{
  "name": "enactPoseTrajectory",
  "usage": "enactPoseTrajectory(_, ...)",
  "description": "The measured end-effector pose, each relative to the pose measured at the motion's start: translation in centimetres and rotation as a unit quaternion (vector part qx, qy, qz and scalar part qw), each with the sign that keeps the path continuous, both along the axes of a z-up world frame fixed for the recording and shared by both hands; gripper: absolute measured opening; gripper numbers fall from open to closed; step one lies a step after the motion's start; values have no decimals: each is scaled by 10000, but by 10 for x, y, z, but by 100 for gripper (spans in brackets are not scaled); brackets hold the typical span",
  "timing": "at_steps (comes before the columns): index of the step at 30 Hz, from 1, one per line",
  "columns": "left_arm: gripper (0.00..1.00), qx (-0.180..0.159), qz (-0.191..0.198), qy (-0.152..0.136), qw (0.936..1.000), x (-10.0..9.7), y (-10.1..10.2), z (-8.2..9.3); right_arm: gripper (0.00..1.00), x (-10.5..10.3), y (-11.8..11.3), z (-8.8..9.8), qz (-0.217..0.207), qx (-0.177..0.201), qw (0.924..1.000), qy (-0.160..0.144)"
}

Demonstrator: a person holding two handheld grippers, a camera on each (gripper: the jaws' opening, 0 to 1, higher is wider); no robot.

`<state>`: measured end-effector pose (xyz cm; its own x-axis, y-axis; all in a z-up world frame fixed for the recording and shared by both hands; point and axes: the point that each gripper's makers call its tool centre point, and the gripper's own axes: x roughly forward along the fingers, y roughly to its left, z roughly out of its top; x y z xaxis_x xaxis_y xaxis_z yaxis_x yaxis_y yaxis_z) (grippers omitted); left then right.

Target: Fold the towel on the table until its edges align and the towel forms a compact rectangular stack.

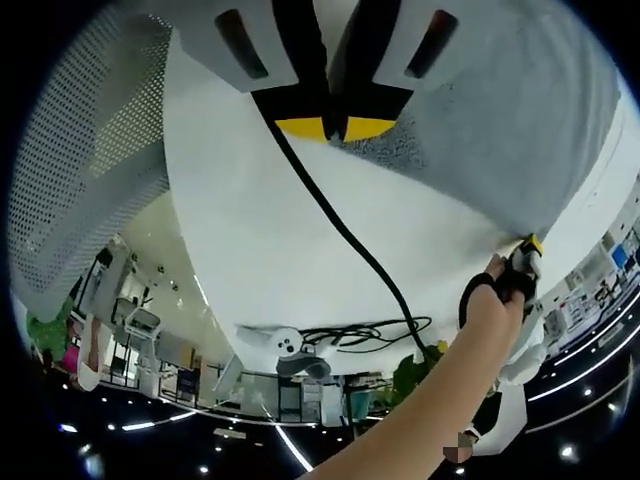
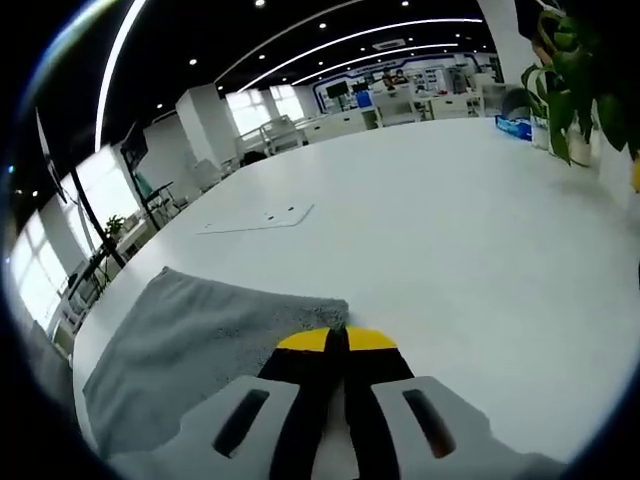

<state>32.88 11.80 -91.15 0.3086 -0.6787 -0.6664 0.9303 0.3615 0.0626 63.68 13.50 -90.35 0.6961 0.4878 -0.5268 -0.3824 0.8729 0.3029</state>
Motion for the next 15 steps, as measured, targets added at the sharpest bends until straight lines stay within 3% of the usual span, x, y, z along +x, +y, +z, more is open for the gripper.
enactPoseTrajectory(5,2,0,86,-96,9999,-1,2,4,1,-2,3,8,34,154,9999,-33)
enactPoseTrajectory(15,2,-384,259,-153,9988,2,11,32,0,-5,7,29,117,216,9997,-82)
